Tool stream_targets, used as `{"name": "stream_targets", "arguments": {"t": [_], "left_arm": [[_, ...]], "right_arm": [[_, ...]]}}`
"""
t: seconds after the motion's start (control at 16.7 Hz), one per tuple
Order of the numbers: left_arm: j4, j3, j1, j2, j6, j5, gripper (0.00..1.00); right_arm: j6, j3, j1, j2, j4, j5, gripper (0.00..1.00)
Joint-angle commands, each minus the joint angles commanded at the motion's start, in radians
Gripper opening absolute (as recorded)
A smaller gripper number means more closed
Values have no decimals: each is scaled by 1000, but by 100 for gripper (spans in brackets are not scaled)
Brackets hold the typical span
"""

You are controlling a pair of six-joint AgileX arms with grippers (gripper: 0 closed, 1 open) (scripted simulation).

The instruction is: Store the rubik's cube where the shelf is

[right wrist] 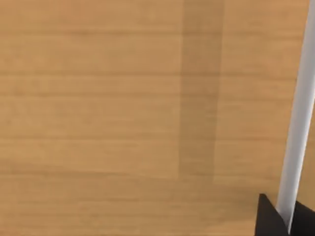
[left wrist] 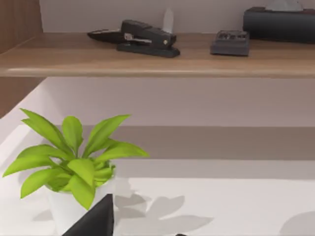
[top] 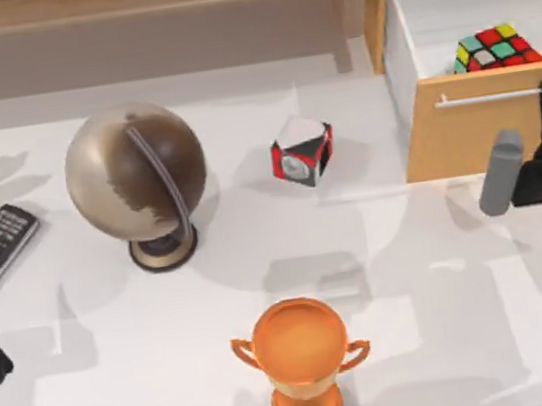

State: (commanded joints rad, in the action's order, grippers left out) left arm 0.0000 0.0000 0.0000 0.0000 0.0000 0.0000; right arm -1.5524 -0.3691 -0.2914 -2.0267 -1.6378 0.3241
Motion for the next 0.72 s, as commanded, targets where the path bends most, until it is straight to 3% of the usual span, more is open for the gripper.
{"name": "stream_targets", "arguments": {"t": [0.42,0.72], "left_arm": [[0,0,0,0,0,0,100],[0,0,0,0,0,0,100]], "right_arm": [[2,97,-31,30,-72,30,0],[2,97,-31,30,-72,30,38]]}}
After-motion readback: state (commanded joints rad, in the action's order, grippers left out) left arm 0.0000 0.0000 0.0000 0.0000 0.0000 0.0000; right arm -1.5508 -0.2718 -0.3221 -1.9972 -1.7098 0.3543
